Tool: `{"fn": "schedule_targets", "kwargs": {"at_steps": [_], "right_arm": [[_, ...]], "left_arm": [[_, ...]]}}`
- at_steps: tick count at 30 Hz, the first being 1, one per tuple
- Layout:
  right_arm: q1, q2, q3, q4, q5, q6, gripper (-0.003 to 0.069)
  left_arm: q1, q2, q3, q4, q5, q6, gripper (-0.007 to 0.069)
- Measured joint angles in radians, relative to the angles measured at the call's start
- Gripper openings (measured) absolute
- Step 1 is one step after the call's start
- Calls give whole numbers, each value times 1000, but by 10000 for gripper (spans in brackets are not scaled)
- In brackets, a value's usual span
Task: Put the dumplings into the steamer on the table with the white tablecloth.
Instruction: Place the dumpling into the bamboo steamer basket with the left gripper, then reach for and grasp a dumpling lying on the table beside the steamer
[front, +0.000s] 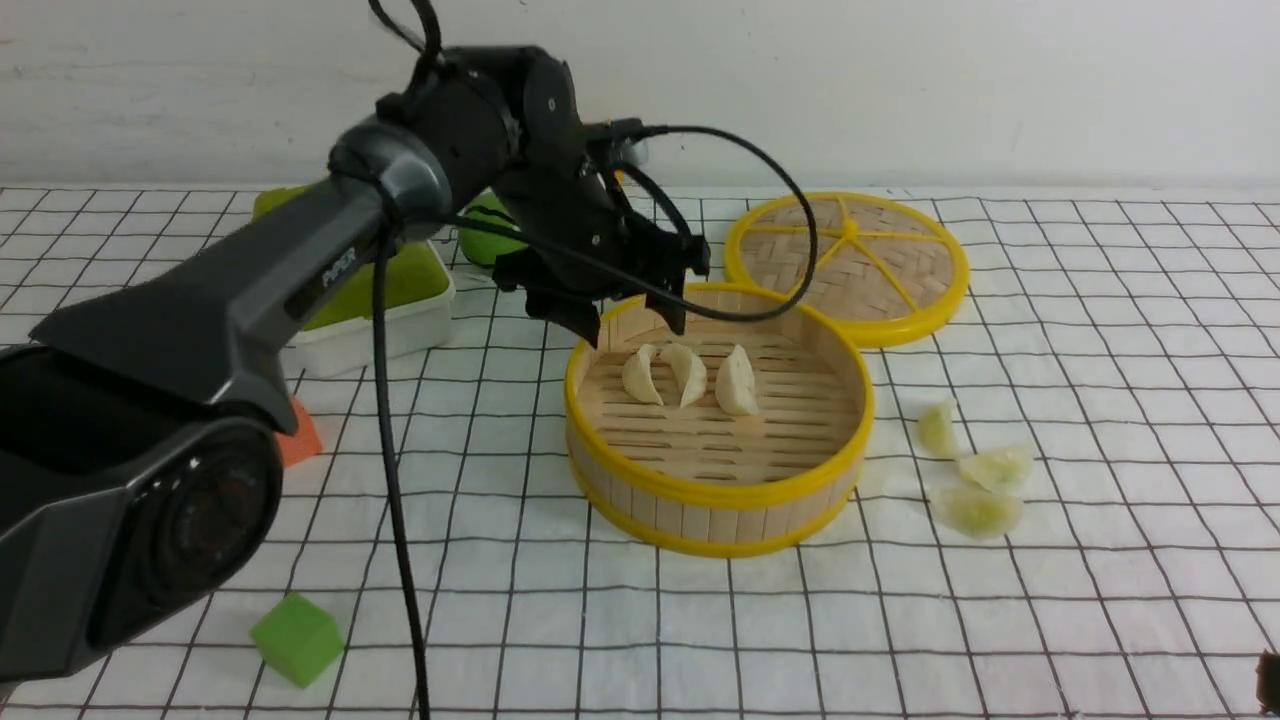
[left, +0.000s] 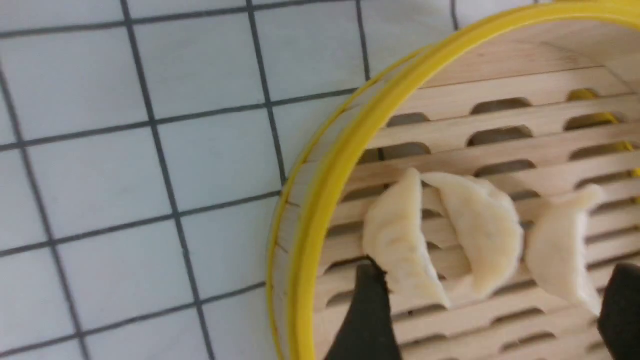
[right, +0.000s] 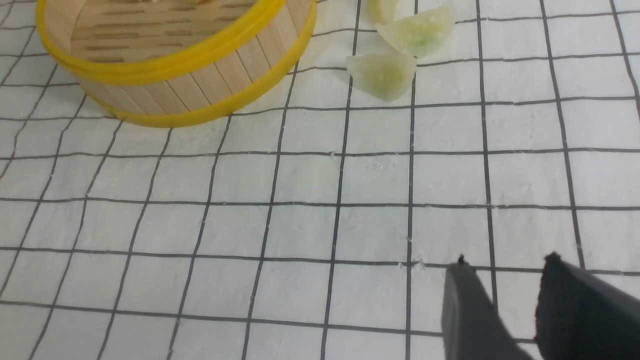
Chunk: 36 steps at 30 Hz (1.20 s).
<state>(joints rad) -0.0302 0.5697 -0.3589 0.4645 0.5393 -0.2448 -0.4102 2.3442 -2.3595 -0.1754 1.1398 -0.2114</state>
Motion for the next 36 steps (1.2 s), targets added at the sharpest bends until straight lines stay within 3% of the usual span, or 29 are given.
{"fn": "schedule_targets", "kwargs": {"at_steps": [1, 4, 7, 8, 9, 11, 13, 15, 19, 22, 23, 26, 28, 29, 31, 36], "right_arm": [[0, 0, 0, 0, 0, 0, 211], [0, 0, 0, 1, 19, 0, 211], [0, 0, 0, 1, 71, 0, 225], [0, 0, 0, 1, 73, 0, 226], [0, 0, 0, 1, 90, 0, 246], [0, 5, 0, 1, 101, 0, 274], [0, 32, -3, 1, 107, 0, 312], [0, 53, -13, 1, 115, 0, 329], [0, 177, -95, 3, 154, 0, 371], [0, 334, -233, 17, 170, 0, 370], [0, 343, -250, 18, 170, 0, 367], [0, 524, -389, 30, 141, -19, 271], [0, 562, -418, 30, 125, -32, 221], [0, 647, -478, 30, 101, -58, 118], [0, 747, -552, 30, 86, -105, 17], [0, 915, -671, 30, 69, -198, -18]], "left_arm": [[0, -4, -12, 1, 9, 3, 554], [0, -99, -92, 30, 95, 51, 445], [0, -259, -111, 84, 101, 72, 282], [0, -259, -111, 84, 101, 72, 269], [0, -362, -112, 112, 101, 80, 159], [0, -477, -105, 152, 101, 84, 42], [0, -582, -64, 184, 101, 86, -13], [0, -654, -25, 198, 101, 86, -13], [0, -883, 238, 217, 101, 88, -13], [0, -1103, 584, 223, 78, 86, -13], [0, -1116, 604, 226, 72, 85, -13], [0, -1348, 966, 261, -66, 61, -13], [0, -1415, 1061, 285, -99, 51, -13], [0, -1554, 1221, 347, -145, 15, -13], [0, -1694, 1385, 420, -176, -45, -13], [0, -1951, 1654, 544, -171, -220, -13]]}}
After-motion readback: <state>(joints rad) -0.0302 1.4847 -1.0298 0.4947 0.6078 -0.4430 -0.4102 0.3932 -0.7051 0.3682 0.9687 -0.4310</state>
